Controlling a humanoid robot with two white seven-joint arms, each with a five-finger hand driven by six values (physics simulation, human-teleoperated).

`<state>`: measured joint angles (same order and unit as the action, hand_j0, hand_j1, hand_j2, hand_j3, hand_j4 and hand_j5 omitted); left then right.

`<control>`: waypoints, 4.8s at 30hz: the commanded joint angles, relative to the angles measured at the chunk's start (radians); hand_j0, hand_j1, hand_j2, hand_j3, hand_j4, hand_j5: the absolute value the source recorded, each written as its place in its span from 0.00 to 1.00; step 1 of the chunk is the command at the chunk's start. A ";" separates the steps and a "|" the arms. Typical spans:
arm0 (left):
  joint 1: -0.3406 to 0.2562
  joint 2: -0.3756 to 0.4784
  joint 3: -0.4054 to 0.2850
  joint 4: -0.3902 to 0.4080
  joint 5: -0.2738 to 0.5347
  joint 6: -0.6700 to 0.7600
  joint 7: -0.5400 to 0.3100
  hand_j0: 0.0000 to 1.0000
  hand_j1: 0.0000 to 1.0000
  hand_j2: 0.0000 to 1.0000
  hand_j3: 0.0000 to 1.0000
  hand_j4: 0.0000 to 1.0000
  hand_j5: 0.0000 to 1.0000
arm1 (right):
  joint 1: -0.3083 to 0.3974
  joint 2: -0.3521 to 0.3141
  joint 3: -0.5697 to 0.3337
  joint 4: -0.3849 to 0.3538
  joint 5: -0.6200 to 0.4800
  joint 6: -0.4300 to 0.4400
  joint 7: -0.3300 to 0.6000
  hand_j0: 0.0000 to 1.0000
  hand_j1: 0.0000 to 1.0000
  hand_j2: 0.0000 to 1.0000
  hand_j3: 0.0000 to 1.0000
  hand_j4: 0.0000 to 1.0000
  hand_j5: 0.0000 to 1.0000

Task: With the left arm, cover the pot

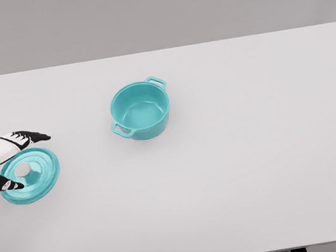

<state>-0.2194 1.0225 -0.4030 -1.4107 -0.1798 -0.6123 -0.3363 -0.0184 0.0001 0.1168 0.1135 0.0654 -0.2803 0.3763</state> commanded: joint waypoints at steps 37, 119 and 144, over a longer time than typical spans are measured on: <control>-0.021 -0.021 -0.014 0.070 -0.032 0.001 -0.001 0.94 0.94 0.94 0.94 0.94 0.94 | 0.000 0.000 0.000 0.000 0.001 0.000 0.001 1.00 1.00 1.00 1.00 1.00 1.00; -0.314 -0.111 -0.178 -0.033 -0.076 0.001 -0.015 0.50 0.50 0.50 0.50 0.50 0.50 | 0.000 0.000 0.000 0.000 0.001 0.000 0.001 1.00 1.00 1.00 1.00 1.00 1.00; -0.531 -0.269 -0.381 0.091 -0.119 0.001 -0.015 0.51 0.51 0.51 0.51 0.51 0.51 | 0.000 0.000 0.000 0.000 0.001 0.000 0.001 1.00 1.00 1.00 1.00 1.00 1.00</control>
<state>-0.7532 0.7663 -0.7657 -1.3392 -0.3047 -0.6124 -0.3518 -0.0184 0.0001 0.1168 0.1135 0.0655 -0.2803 0.3767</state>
